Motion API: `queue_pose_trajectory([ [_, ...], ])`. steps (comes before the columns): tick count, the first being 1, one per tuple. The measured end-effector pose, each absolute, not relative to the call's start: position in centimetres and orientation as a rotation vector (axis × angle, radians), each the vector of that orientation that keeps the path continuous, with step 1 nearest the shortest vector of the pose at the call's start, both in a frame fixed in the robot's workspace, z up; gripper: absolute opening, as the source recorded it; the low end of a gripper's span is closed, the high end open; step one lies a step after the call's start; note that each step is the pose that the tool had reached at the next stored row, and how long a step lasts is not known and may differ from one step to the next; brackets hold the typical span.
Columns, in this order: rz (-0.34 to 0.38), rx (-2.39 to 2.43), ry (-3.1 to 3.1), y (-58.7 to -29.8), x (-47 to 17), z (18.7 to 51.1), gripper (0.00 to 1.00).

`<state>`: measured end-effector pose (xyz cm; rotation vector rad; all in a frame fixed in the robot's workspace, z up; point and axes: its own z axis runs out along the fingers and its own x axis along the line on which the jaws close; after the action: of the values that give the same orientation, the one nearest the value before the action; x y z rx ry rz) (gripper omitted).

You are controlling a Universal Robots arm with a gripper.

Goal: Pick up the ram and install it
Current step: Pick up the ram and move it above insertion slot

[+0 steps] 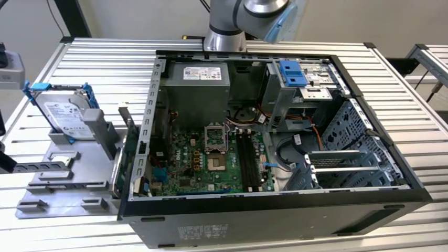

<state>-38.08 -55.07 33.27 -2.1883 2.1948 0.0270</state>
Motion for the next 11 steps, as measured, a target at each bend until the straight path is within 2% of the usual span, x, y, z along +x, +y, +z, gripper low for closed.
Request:
queue_pose_trajectory([
  [11, 0.027, -2.188, 2.195, -55.1, -38.1, 34.4, 0.00],
])
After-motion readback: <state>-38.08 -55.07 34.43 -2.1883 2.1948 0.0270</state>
